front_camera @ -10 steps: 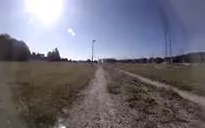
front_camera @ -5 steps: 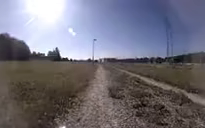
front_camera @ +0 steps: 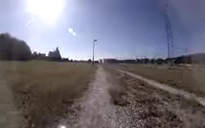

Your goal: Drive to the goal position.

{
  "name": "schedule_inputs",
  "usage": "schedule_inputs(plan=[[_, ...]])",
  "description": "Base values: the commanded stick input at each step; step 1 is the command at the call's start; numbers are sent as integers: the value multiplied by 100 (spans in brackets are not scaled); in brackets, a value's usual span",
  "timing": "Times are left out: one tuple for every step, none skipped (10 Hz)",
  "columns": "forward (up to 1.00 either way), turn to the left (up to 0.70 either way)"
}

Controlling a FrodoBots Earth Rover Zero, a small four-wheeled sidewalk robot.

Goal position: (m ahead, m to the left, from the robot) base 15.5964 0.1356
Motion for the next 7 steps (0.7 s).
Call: schedule_inputs(plan=[[50,-15],[50,0],[50,0],[50,0],[50,0],[50,0],[50,0]])
